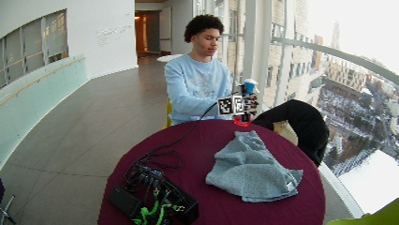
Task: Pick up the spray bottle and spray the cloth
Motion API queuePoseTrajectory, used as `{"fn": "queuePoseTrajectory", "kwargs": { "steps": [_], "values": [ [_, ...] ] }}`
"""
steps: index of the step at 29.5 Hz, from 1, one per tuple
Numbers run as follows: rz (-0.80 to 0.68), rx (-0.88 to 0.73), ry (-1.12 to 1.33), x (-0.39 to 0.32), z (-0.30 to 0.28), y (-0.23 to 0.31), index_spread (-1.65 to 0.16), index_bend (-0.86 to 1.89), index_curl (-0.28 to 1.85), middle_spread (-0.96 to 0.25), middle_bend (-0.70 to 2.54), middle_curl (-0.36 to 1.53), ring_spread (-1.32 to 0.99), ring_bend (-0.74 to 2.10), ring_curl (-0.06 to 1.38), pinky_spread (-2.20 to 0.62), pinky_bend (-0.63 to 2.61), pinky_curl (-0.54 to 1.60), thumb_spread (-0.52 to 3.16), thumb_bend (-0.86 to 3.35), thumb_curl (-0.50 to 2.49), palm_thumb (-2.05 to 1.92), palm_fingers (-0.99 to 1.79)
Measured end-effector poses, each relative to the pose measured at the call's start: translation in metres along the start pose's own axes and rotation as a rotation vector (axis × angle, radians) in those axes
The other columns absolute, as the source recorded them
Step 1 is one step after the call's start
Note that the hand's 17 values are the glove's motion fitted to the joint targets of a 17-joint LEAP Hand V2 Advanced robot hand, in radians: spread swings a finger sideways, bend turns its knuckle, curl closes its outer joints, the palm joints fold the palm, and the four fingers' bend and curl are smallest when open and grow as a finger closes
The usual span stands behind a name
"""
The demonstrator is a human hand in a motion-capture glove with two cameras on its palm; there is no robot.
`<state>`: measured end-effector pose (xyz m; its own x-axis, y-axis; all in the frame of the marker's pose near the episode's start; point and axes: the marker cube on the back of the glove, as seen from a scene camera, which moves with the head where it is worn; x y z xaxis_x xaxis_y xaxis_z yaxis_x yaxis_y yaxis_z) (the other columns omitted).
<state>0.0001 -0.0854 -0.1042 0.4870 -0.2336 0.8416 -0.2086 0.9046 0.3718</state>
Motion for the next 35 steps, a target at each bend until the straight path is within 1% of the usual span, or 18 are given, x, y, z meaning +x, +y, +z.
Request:
{"fn": "queuePoseTrajectory", "kwargs": {
  "steps": [5, 9, 21, 27, 30, 33, 35],
  "values": [
    [-0.033, -0.025, -0.039, 0.006, 0.03, 0.002, -0.18, 0.14, 0.34, -0.07, 0.5, 0.49, -0.07, 0.61, 0.4, 0.15, 0.19, 0.34, 1.07, -0.02, 0.49, 0.81, 1.16],
    [-0.054, -0.026, -0.022, 0.011, 0.045, 0.003, -0.18, 0.13, 0.34, -0.07, 0.49, 0.49, -0.07, 0.61, 0.4, 0.15, 0.2, 0.34, 1.05, -0.02, 0.49, 0.81, 1.16],
    [-0.042, 0.002, 0.006, 0.026, 0.054, 0.004, -0.18, 0.14, 0.35, -0.07, 0.49, 0.49, -0.08, 0.59, 0.4, 0.13, 0.19, 0.35, 1.04, -0.03, 0.49, 0.79, 1.16],
    [-0.032, -0.026, 0.018, 0.027, 0.055, 0.01, -0.19, 0.15, 0.36, -0.07, 0.48, 0.48, -0.08, 0.58, 0.4, 0.13, 0.19, 0.34, 1.05, -0.03, 0.49, 0.78, 1.16],
    [-0.044, -0.031, 0.04, 0.025, 0.053, 0.017, -0.2, 0.14, 0.36, -0.07, 0.48, 0.48, -0.08, 0.57, 0.4, 0.12, 0.18, 0.34, 1.05, -0.03, 0.48, 0.78, 1.13],
    [-0.072, 0.001, 0.079, 0.022, 0.043, 0.027, -0.21, 0.1, 0.35, -0.08, 0.43, 0.47, -0.09, 0.55, 0.39, 0.12, 0.21, 0.35, 1.07, -0.03, 0.46, 0.76, 1.04],
    [-0.089, 0.028, 0.118, 0.019, 0.031, 0.035, -0.24, 0.02, 0.31, -0.08, 0.35, 0.45, -0.08, 0.56, 0.4, 0.12, 0.29, 0.37, 1.07, -0.04, 0.45, 0.74, 0.91]
  ]
}}
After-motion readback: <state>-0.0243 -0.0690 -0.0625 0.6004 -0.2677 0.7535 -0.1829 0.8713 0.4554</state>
